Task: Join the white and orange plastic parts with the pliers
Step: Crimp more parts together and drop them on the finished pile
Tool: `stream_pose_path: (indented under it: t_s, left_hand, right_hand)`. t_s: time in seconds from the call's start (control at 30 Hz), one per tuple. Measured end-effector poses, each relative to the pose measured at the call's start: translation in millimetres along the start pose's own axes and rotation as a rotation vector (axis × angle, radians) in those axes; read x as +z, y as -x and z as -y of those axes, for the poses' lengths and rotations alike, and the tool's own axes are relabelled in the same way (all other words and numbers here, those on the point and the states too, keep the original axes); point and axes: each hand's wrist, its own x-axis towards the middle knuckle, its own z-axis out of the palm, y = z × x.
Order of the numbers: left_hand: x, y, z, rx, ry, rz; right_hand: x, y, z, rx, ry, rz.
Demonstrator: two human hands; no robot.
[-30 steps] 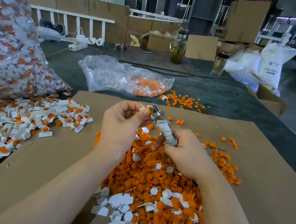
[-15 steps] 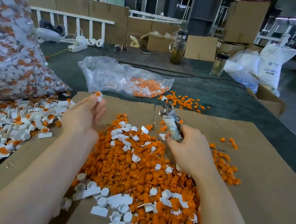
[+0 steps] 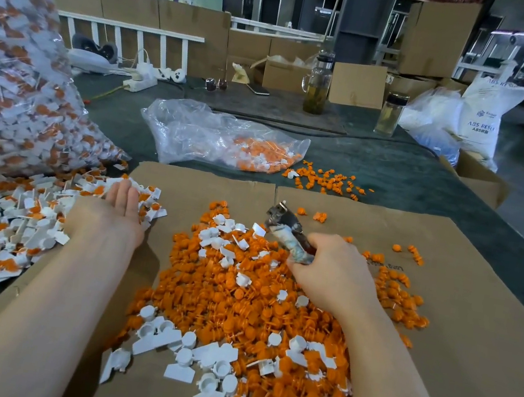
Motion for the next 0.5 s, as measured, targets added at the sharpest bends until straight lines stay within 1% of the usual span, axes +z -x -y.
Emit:
stream_pose_path:
  t_s: [0.07, 0.13, 0.2, 0.27, 0.33, 0.4, 0.43, 0.5]
  left_hand:
    - [5, 15, 8, 0.080, -0.249, -0.117]
    - [13, 33, 15, 0.052, -0.583, -0.067]
    - [11, 42, 25, 0.021, -1.006, 0.085]
    - [6, 50, 34, 0.106, -1.412, 0.267]
    - [-1, 57, 42, 0.224, -1.741, 0.532]
    - [-5, 61, 49, 0.315, -1.994, 0.765]
    - [-7, 62, 52, 0.343, -2.085, 0.842]
    - [-9, 64, 58, 0.397, -2.233, 0.947]
  right_hand:
    - [2, 0, 1, -0.008, 0.048, -0.008]
    - [4, 0, 2, -0.024, 0.086, -0.018]
    - [7, 0, 3, -0.032, 0.117, -0.019]
    - [9, 0, 4, -0.036, 0.145, -0.015]
    - [9, 0, 5, -0.036, 0.145, -0.006]
    - [9, -1, 5, -0.033, 0.132, -0.001]
    - [9, -1, 5, -0.031, 0.127, 0.002]
    - [10, -1, 5, -0.026, 0.124, 0.007]
